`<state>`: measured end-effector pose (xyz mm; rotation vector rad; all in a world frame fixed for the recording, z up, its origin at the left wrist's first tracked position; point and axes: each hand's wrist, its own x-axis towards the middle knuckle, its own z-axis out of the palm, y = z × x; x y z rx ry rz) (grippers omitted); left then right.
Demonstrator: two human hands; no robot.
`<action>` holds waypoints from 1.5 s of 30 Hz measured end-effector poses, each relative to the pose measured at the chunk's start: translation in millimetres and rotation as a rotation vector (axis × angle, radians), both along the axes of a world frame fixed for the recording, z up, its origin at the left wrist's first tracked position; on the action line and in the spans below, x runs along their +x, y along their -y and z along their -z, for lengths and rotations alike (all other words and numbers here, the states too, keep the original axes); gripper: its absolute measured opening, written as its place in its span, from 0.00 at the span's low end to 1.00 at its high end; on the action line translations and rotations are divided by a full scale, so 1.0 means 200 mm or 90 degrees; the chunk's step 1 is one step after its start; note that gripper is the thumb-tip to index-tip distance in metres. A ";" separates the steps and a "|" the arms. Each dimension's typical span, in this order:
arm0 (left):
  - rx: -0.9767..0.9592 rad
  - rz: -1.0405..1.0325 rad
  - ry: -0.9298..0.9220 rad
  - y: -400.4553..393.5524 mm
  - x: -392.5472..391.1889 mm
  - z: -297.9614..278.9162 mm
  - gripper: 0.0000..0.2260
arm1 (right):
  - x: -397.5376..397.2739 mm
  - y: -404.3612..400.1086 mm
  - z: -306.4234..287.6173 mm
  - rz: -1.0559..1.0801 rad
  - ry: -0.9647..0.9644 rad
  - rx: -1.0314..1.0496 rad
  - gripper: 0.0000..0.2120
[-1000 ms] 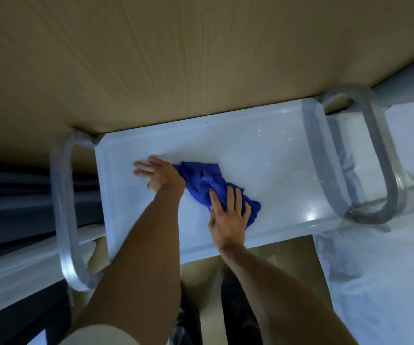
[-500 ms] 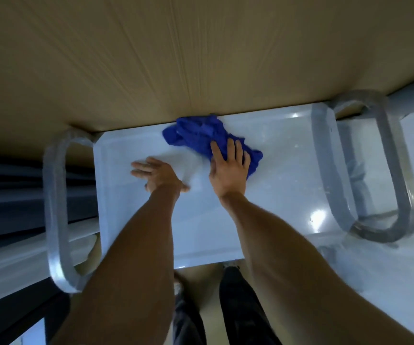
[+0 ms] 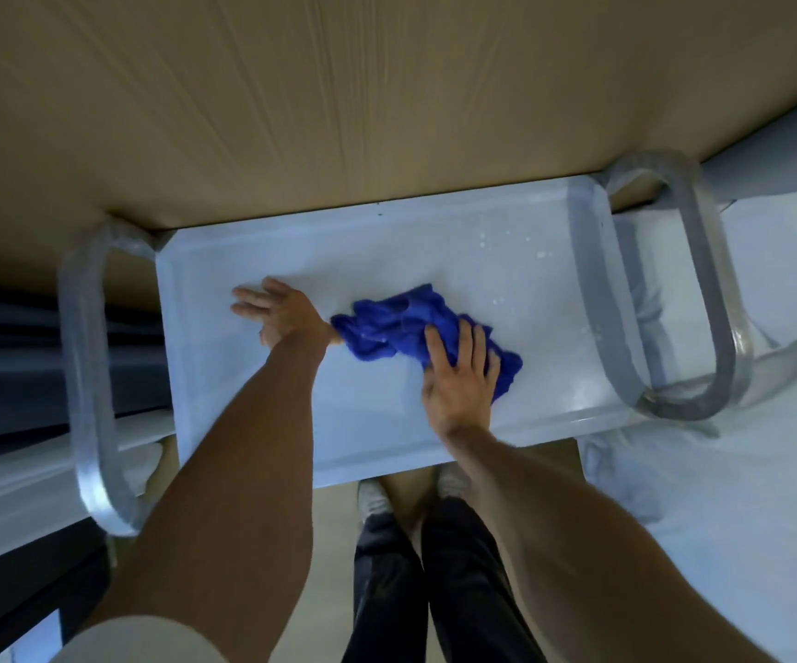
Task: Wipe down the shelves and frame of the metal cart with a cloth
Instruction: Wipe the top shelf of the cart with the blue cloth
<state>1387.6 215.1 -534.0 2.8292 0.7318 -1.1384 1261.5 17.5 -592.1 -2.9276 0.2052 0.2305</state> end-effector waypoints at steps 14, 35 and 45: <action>0.024 -0.019 0.009 -0.01 0.03 0.06 0.63 | 0.68 0.13 0.04 0.091 0.060 0.033 0.24; -0.147 -0.170 0.156 0.73 0.13 0.11 0.40 | 0.80 0.54 0.01 0.054 -0.011 0.069 0.26; -0.120 -0.175 0.119 0.77 0.17 0.10 0.42 | 0.73 0.60 0.01 0.038 0.009 0.079 0.24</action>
